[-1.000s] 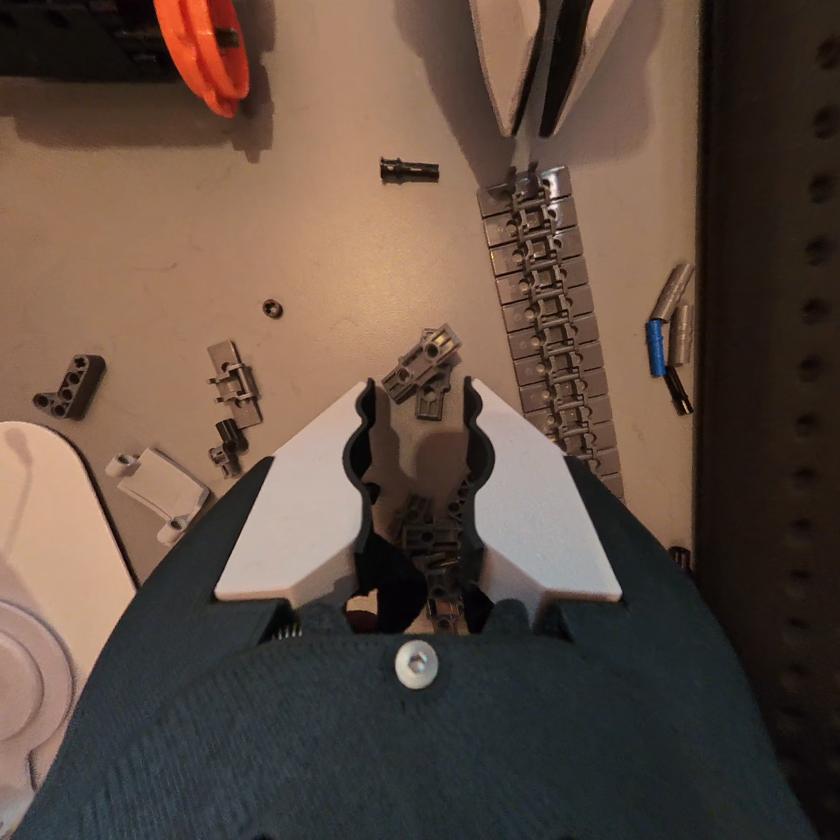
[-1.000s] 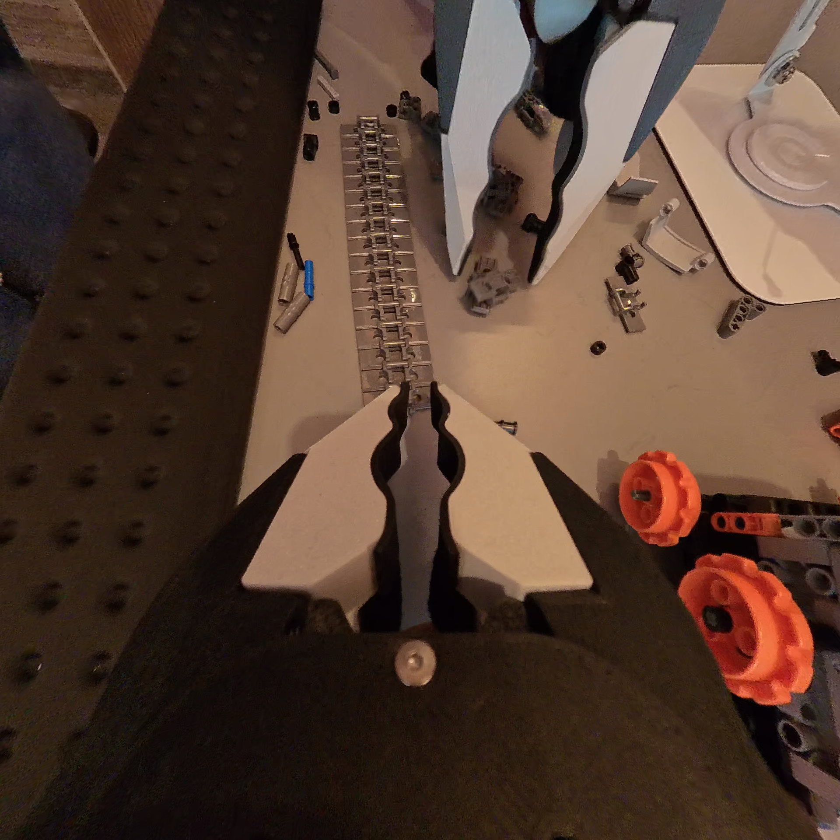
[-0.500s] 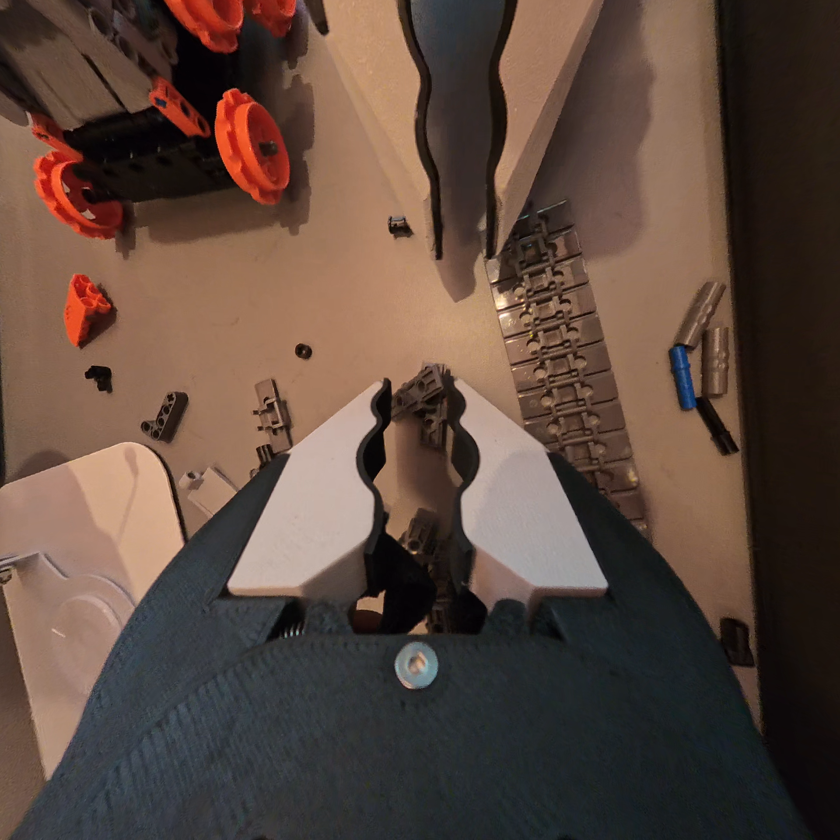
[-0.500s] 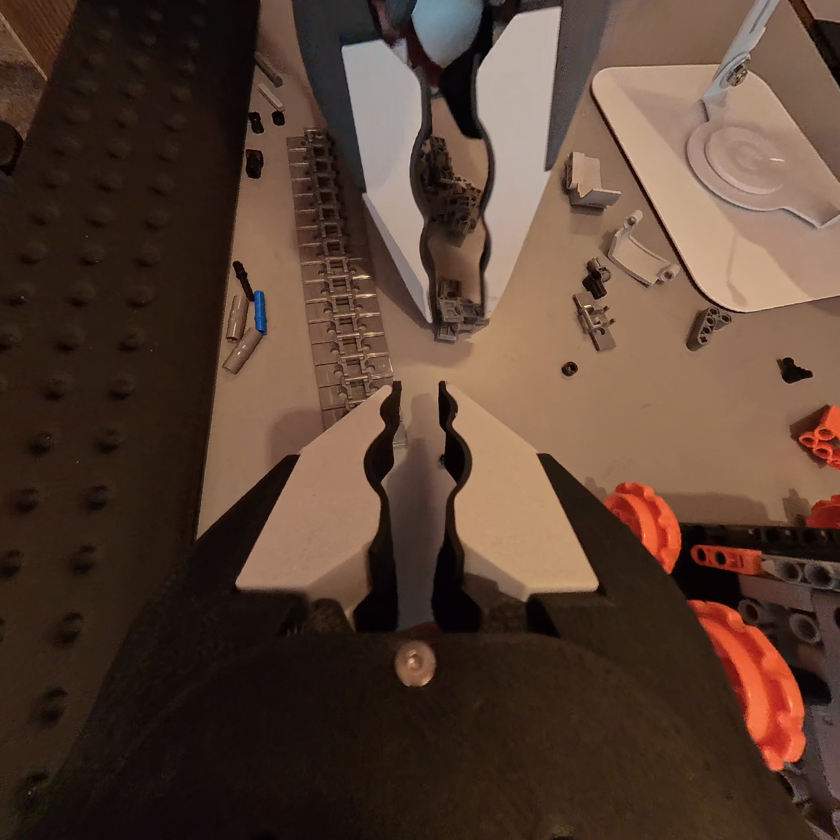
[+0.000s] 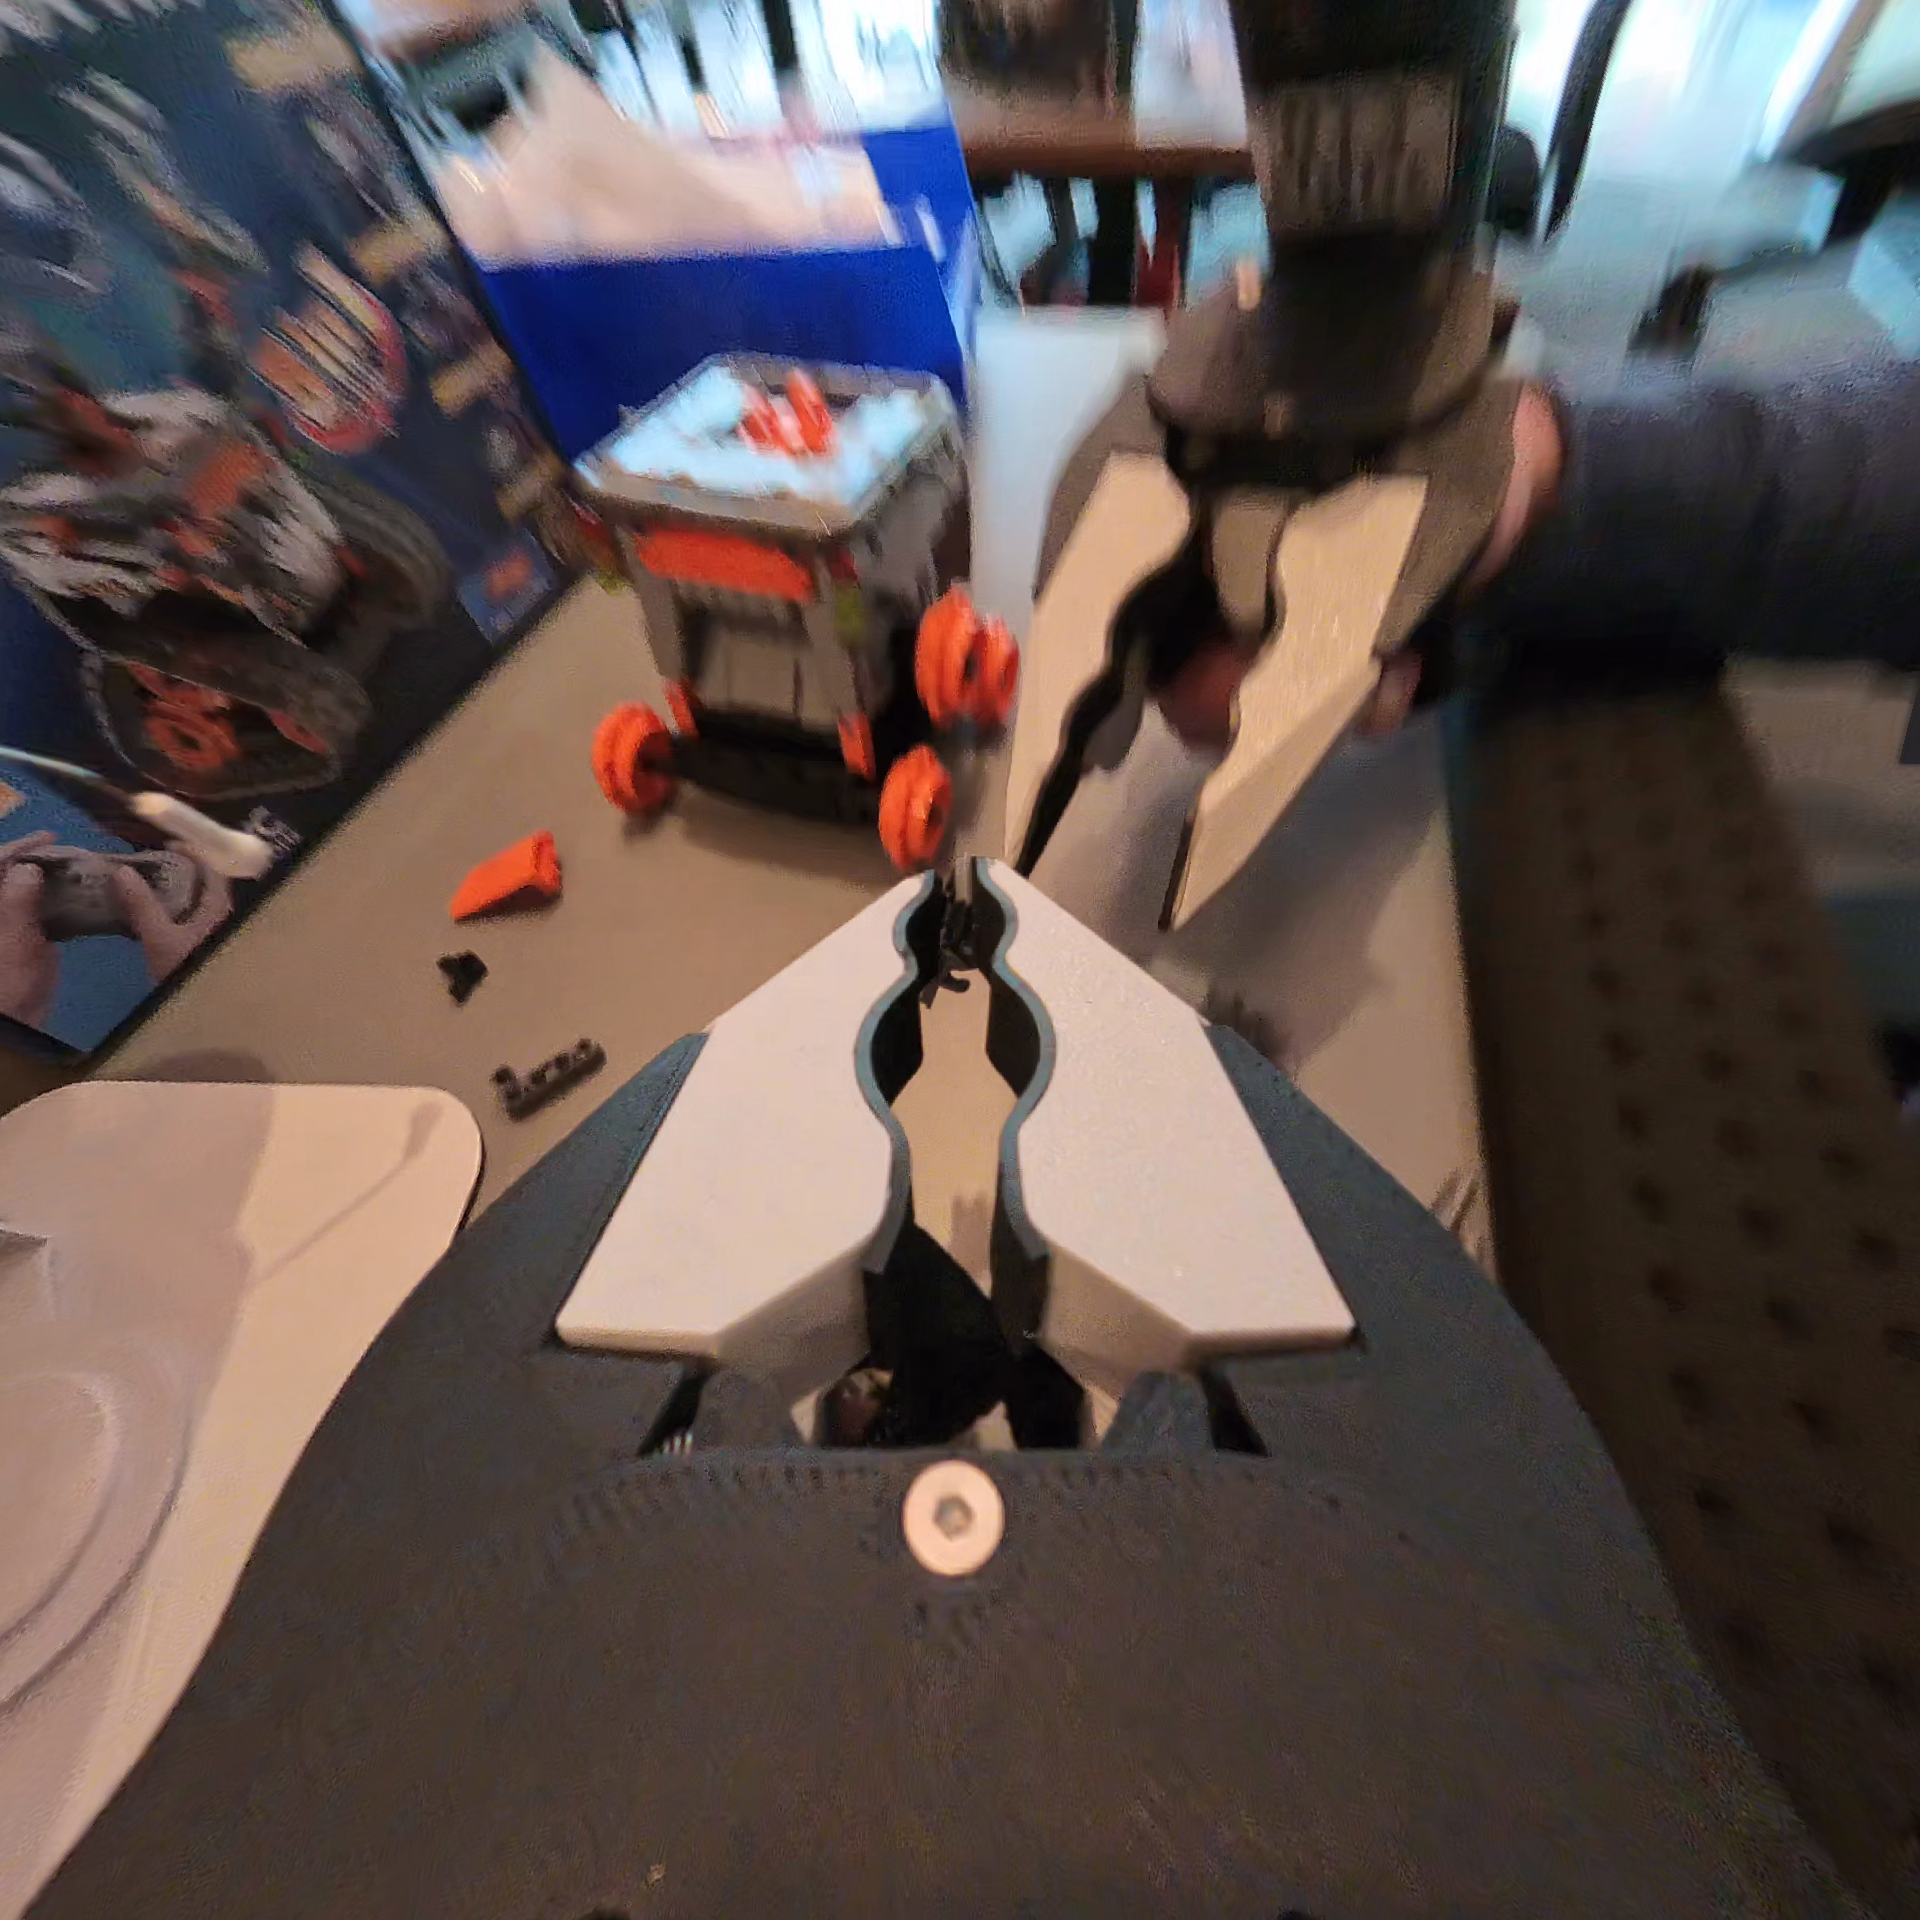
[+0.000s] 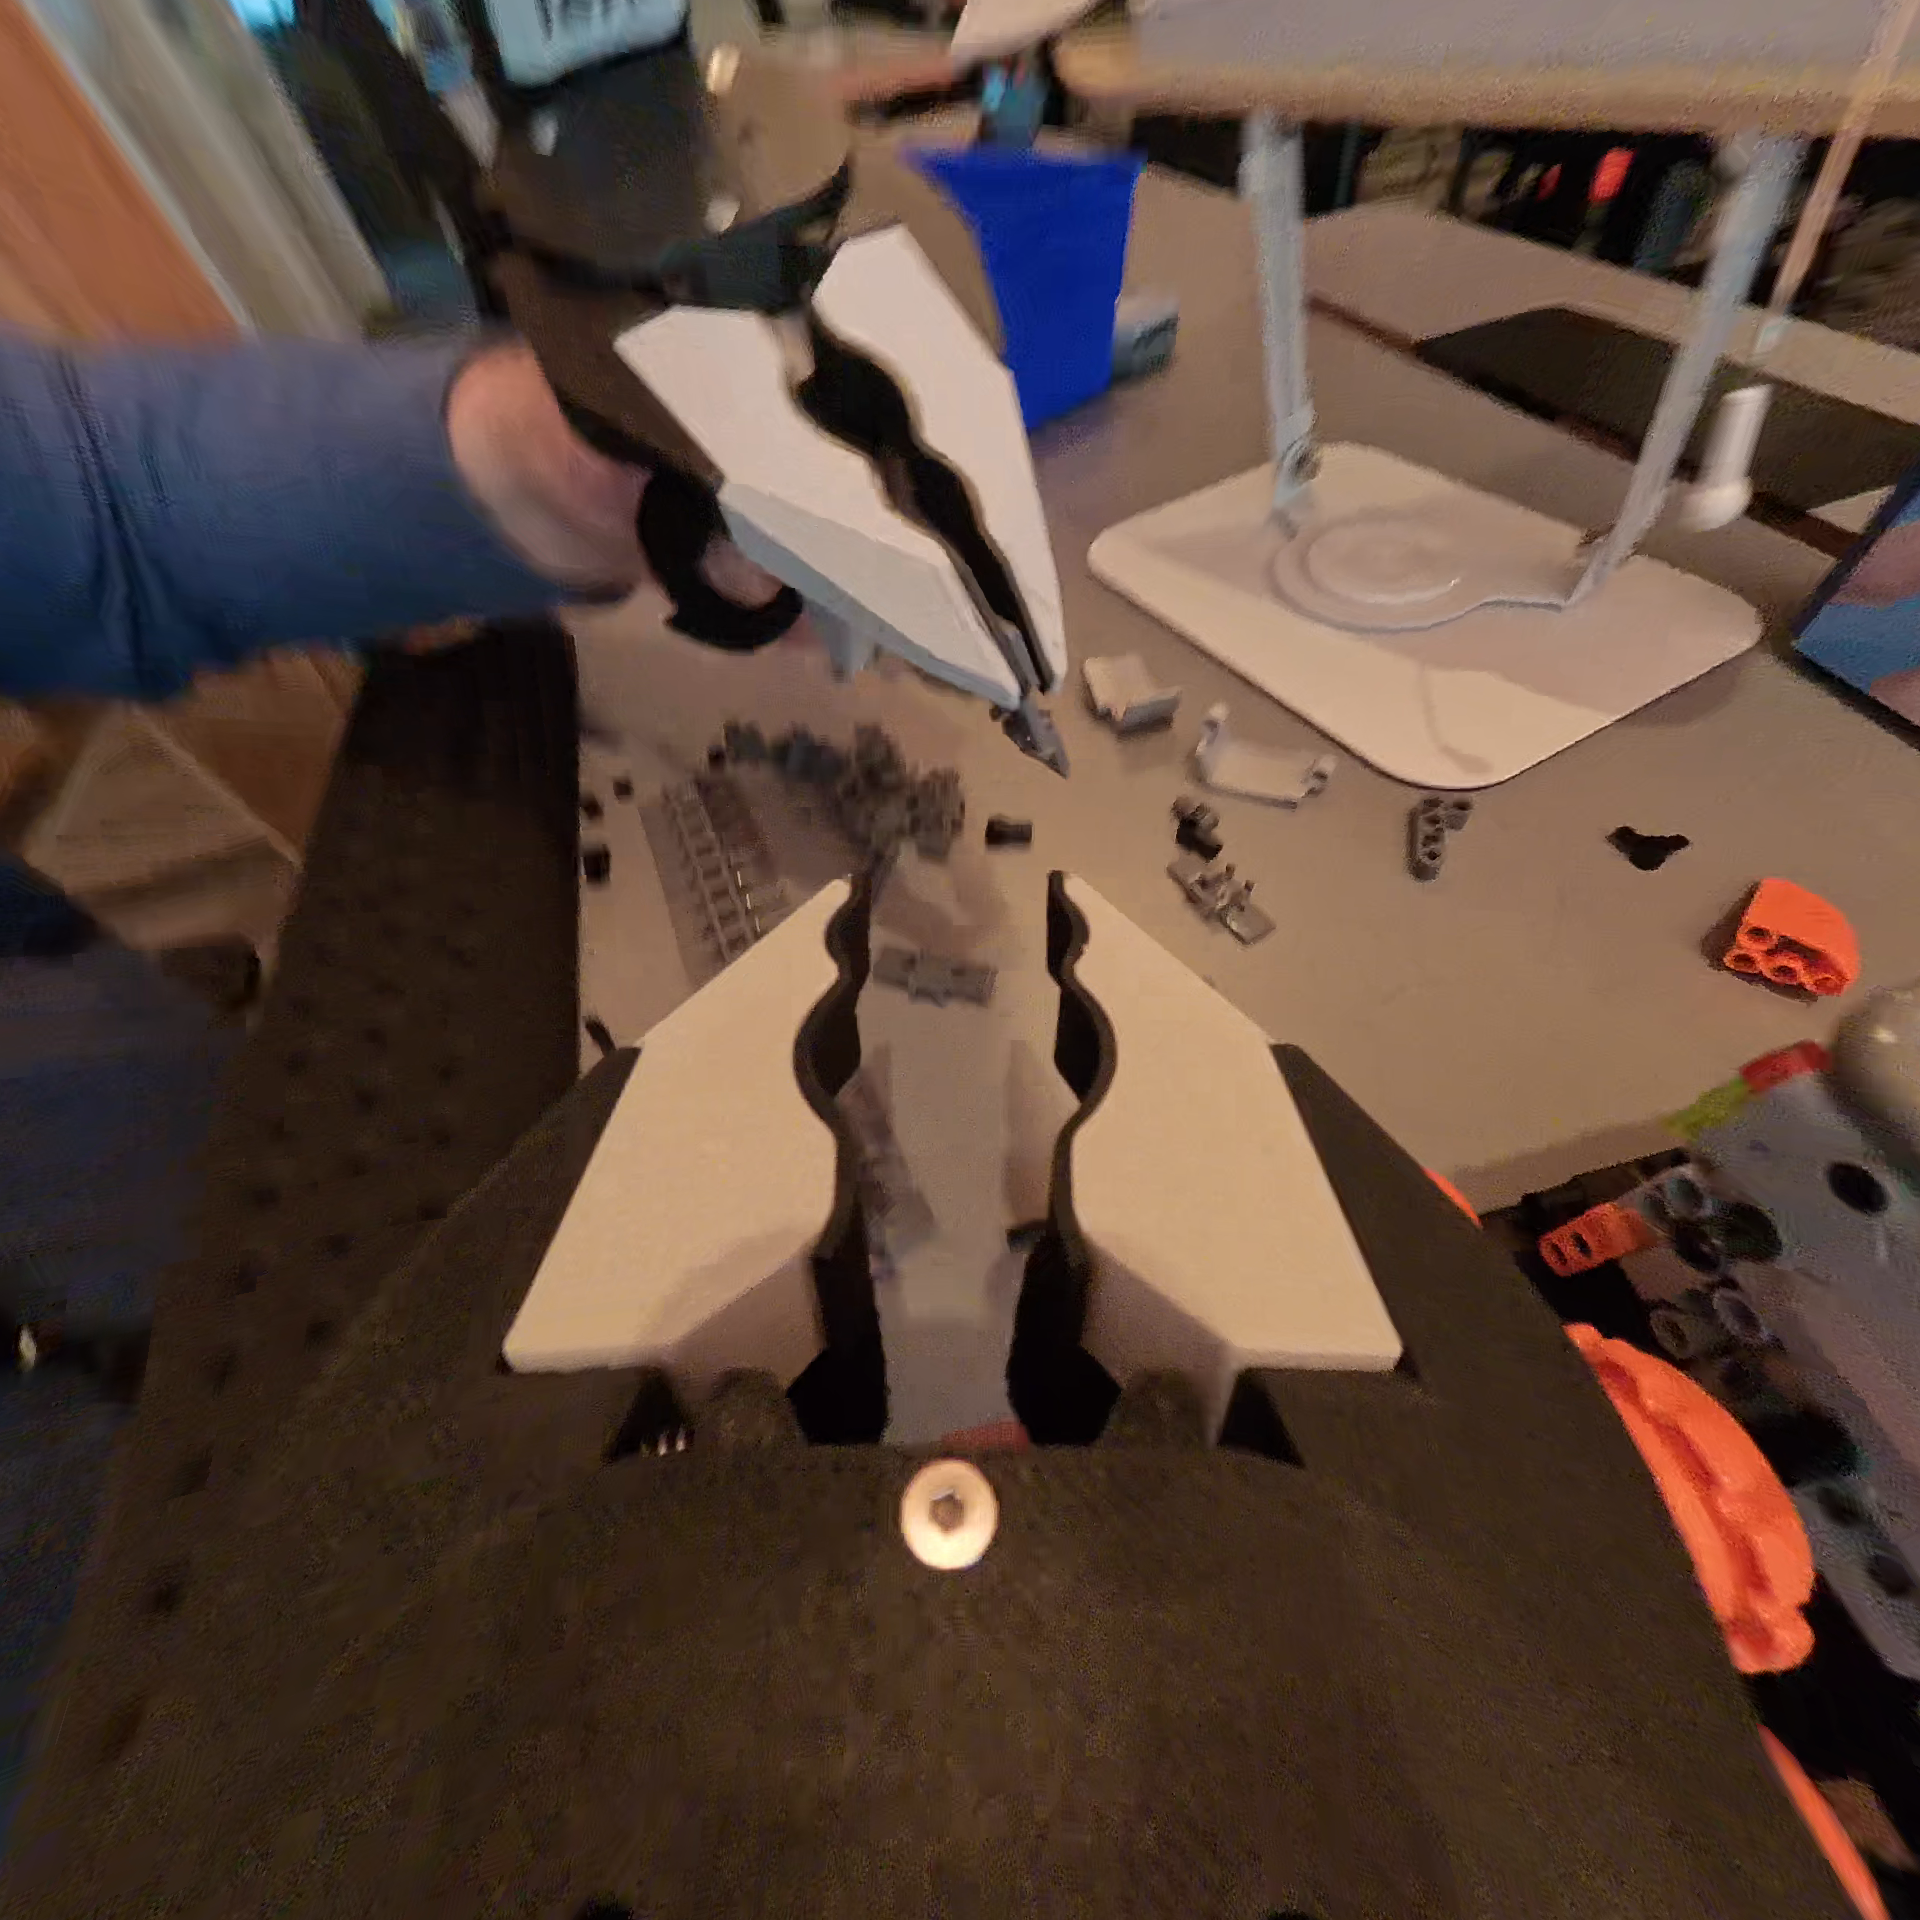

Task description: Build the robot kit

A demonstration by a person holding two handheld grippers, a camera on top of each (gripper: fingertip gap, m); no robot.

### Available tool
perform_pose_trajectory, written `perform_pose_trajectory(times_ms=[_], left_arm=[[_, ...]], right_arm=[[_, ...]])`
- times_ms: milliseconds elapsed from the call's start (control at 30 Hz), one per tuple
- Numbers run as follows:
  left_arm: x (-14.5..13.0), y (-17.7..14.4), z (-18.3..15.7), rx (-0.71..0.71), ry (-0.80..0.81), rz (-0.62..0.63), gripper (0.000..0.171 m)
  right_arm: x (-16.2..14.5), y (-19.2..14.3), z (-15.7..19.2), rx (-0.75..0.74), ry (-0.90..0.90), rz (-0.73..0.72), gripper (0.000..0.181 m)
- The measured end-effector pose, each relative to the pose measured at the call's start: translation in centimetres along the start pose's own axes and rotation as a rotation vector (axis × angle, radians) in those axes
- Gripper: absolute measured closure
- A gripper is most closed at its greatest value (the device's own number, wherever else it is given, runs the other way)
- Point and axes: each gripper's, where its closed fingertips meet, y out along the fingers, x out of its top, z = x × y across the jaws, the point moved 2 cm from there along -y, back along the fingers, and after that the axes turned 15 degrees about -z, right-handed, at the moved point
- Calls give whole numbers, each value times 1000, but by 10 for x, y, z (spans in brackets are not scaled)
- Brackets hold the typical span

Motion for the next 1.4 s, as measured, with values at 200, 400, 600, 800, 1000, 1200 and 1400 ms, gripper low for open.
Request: perform_pose_trajectory(times_ms=[200, 400, 600, 800, 1000, 1200, 1400], left_arm=[[47, -7, -9, -107, -354, -373, 169], [56, 2, -23, -142, -394, -467, 170], [60, -1, -19, -127, -432, -533, 170], [61, 2, -22, -126, -428, -553, 170], [53, 1, -29, -161, -416, -505, 169], [11, 0, -29, -70, -183, -202, 157], [-42, 3, -48, -112, -38, 143, 155]], right_arm=[[35, 2, -5, -84, 67, -206, 146], [43, 1, 8, 20, 122, -278, 171], [54, -9, 12, 61, 140, -339, 179], [54, -8, 14, 71, 151, -338, 181], [47, -16, 17, 105, 102, -235, 181], [-2, -43, 21, 203, -3, 174, 181], [-34, -68, 17, 265, -40, 507, 181]])
